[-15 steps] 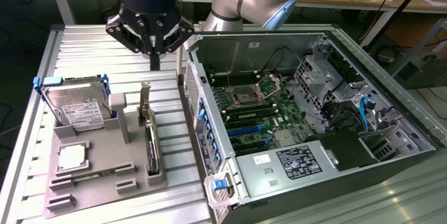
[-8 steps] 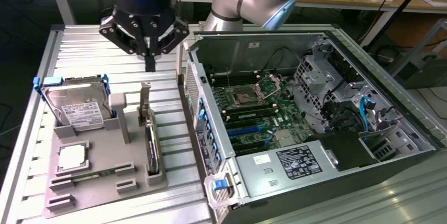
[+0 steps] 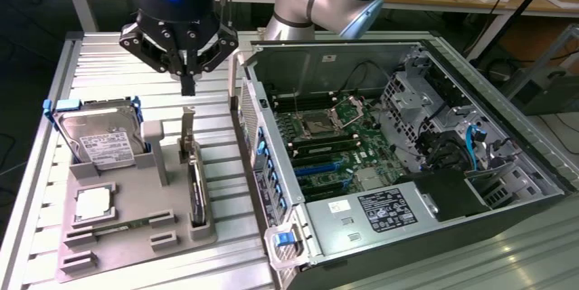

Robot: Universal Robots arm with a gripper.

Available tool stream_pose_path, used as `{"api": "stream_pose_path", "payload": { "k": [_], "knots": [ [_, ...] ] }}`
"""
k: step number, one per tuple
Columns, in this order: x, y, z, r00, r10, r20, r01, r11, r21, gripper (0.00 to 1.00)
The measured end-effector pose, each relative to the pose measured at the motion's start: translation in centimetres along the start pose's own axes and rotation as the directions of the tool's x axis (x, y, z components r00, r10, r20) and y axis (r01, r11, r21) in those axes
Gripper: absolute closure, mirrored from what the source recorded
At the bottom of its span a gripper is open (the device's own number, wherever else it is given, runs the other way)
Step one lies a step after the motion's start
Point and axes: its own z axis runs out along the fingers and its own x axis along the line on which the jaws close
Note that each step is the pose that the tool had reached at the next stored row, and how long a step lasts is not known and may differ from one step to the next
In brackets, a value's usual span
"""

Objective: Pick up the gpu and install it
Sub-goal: 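Reach for the gpu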

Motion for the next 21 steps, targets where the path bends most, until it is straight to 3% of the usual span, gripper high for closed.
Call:
{"api": "stream_pose_path", "payload": {
  "k": [21],
  "knots": [
    [-0.1, -3.44, -0.1, 1.0, 0.0, -0.0001, 0.0, 1.0, 0.0001, 0.89]
  ]
}}
